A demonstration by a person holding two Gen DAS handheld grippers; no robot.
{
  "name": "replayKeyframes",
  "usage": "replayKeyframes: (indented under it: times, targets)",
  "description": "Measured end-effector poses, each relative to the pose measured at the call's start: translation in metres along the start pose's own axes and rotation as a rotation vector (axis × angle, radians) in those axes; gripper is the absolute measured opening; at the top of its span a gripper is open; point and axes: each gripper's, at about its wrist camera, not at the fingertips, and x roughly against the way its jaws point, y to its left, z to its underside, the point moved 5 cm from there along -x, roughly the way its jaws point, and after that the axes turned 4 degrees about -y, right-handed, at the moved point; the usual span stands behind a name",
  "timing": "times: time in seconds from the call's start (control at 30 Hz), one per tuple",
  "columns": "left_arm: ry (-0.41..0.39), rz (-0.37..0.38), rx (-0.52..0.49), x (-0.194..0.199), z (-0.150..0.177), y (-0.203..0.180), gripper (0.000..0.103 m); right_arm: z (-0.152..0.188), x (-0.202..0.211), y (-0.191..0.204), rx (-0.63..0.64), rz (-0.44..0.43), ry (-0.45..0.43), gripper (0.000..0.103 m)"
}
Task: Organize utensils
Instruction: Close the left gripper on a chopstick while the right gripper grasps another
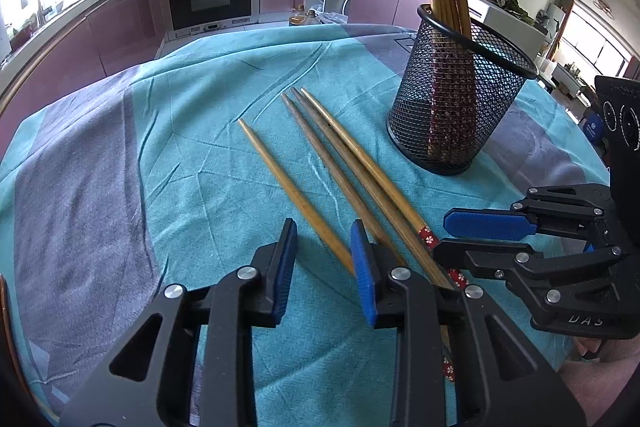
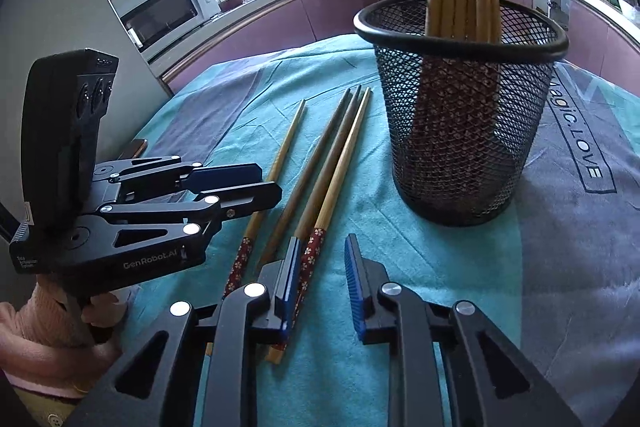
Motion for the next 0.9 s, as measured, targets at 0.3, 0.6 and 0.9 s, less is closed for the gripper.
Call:
replayKeyframes:
  times: [0.3, 0.6, 0.9]
  targets:
    - [0.017, -0.001, 0.003, -0.004, -0.005, 0.003, 0.025, -0.005, -0.005, 0.003, 0.036, 0.085, 0.000, 0.017]
    - [0.028, -0.012, 0.025, -0.013, -0.015, 0.007, 0.021, -0.019, -0.021, 0.006, 0.049, 0.137, -0.021, 0.022]
    - [0.033, -0.004, 0.119, -0.011, -0.014, 0.012, 0.008, -0.020, -0.011, -0.013, -0.080, 0.090, -0.064, 0.006]
